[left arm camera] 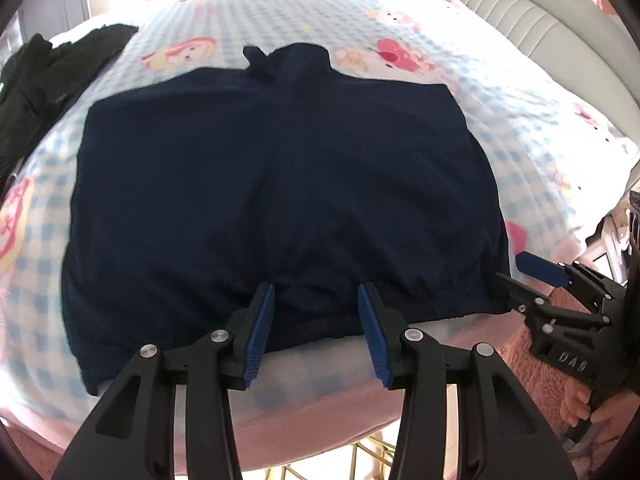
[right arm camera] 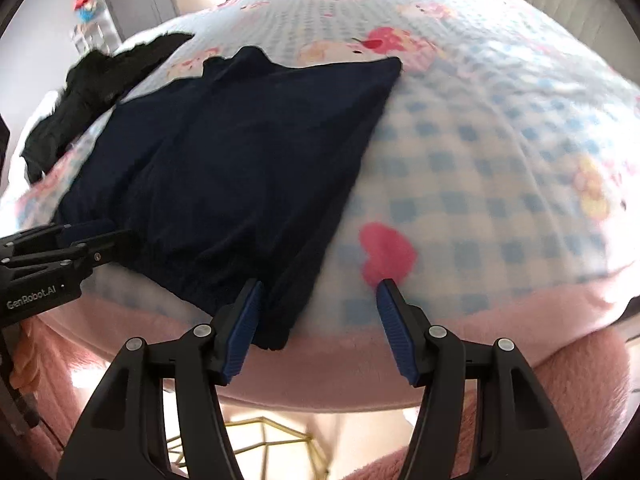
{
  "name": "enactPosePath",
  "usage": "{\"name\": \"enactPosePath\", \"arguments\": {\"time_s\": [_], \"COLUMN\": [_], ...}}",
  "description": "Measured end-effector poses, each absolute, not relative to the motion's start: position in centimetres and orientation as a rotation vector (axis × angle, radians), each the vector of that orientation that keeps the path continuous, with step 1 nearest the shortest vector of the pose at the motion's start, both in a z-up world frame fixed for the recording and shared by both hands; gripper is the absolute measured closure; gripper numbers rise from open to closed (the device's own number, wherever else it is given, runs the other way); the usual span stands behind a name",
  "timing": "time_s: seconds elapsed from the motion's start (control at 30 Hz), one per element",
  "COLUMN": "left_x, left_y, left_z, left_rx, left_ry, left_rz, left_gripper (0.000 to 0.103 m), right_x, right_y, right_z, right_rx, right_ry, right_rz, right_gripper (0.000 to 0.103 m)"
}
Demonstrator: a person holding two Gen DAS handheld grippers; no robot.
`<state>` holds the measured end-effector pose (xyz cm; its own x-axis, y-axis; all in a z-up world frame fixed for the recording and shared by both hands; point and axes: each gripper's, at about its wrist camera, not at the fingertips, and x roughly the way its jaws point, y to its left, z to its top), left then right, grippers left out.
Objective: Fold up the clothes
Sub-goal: 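Hover both open grippers along the navy garment's hem, repositioning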
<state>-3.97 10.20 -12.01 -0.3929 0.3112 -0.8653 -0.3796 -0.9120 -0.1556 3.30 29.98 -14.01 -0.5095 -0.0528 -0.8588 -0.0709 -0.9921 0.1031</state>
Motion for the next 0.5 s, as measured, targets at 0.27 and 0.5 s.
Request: {"name": "enactPosePath", "arguments": {"time_s": [0.27, 0.5], "left_x": [-3.9, -4.2], "left_y": [8.1, 8.6], "left_z": [-10.8, -12.7], "left_rx": [-1.338, -1.419], "left_ry": [-0.141, -0.028], "left_rz": [2.307, 2.320], "left_gripper": [0.055, 0.055], "right_x": [4.2, 3.7], "right_y": [30.8, 30.3], "right_z": [-12.7, -14.1], "right_rx": [-1.475, -1.569], "right_ry": [0.308, 0.232], "right_rz": [2.751, 2.671], "right_gripper": [0.043, 0.043]}}
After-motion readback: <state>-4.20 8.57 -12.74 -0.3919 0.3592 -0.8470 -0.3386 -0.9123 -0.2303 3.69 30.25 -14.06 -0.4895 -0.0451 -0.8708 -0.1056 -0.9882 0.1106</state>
